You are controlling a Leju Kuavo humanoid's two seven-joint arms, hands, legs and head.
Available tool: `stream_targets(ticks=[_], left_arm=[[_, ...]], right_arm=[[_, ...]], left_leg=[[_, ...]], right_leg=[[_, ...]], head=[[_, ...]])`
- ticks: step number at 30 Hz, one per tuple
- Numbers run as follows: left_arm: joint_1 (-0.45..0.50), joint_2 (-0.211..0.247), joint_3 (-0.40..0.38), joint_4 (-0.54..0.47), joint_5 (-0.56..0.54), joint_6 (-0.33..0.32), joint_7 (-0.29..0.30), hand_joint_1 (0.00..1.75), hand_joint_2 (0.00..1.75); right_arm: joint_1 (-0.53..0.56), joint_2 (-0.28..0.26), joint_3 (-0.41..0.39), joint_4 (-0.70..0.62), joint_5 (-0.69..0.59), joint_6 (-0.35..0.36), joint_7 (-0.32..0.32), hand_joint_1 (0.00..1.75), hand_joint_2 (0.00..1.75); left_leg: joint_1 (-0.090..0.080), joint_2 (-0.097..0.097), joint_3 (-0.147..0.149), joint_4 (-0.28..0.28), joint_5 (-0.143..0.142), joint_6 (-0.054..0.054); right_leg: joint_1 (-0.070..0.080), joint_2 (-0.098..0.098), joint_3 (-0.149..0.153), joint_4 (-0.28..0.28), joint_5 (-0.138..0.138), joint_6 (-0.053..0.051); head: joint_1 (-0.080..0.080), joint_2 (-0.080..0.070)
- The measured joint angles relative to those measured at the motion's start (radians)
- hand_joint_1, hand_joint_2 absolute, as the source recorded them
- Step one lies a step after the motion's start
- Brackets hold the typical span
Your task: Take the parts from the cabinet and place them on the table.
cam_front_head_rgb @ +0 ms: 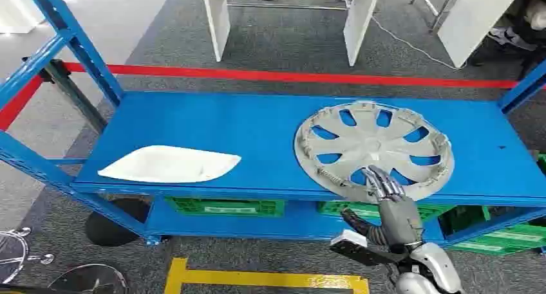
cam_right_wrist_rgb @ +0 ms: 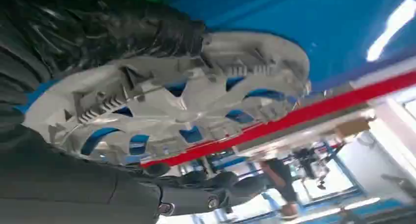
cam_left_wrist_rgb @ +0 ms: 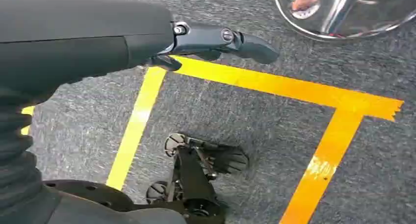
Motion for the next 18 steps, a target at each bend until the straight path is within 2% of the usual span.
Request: stream_targets(ticks=[6,10,15,18], left_arm=[[-0.008,0.000,-0.011,0.000,-0.026,-0.009,0.018,0.00,1.75],[-0.010,0.000,-0.020,0.000,-0.035,-0.011,0.020,0.00,1.75],[-0.016,0.000,-0.030,0.000,-0.053,-0.017,0.034,0.00,1.75],[-0.020,0.000,-0.037,0.000,-0.059,-0.018,0.037,0.00,1.75]], right_arm=[[-0.025,-0.088,0.030,0.024,0.162,0.029,0.104,0.00,1.75],[-0.039,-0.114,0.042,0.037,0.208,0.032,0.131,0.00,1.75],[-0.060,-0.160,0.055,0.068,0.327,0.053,0.207,0.00,1.75],[-0.070,-0.180,0.065,0.084,0.363,0.063,0.230,0.00,1.75]], left_leg=[[0.000,0.000,0.000,0.000,0.000,0.000],[0.000,0.000,0.000,0.000,0.000,0.000],[0.000,-0.001,0.000,0.000,0.000,0.000],[0.000,-0.001,0.000,0.000,0.000,0.000]], right_leg=[[0.000,-0.001,0.000,0.000,0.000,0.000],[0.000,0.000,0.000,0.000,0.000,0.000],[0.000,-0.001,0.000,0.000,0.000,0.000],[0.000,-0.002,0.000,0.000,0.000,0.000]], head=[[0.000,0.000],[0.000,0.000],[0.000,0.000],[0.000,0.000]])
